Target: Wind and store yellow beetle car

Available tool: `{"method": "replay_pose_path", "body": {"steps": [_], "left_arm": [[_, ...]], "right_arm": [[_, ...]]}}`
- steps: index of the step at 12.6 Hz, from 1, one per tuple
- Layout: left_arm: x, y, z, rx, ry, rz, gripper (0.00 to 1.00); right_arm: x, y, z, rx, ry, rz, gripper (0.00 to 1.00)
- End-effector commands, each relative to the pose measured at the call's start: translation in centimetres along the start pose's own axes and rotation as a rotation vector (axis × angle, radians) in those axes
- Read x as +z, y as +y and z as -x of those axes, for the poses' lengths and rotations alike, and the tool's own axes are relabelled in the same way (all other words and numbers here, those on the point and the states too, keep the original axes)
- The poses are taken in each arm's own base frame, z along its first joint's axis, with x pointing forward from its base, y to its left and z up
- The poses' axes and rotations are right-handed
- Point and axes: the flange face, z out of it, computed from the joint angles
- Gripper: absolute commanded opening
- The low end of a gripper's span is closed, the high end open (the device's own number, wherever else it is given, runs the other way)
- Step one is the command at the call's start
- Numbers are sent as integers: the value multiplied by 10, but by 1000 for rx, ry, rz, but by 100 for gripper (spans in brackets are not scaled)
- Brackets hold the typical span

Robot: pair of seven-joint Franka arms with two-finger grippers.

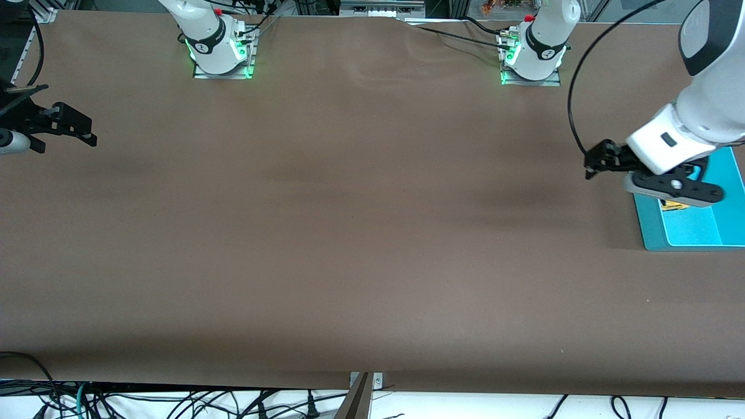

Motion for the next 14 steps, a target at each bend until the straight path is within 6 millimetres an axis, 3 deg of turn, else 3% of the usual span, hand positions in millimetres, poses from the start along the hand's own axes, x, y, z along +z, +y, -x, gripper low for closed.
{"method": "replay_pose_path", "body": {"steps": [1,8,14], "left_arm": [[0,4,32,-53,33,6,100],[-6,-17,35,-80,40,12,100],[-5,-18,33,-97,39,50,100]], "right_arm": [[-10,2,0,3,10,10,100],[-9,2,0,5,7,4,100],[-10,2,1,-5,7,3,100]]}}
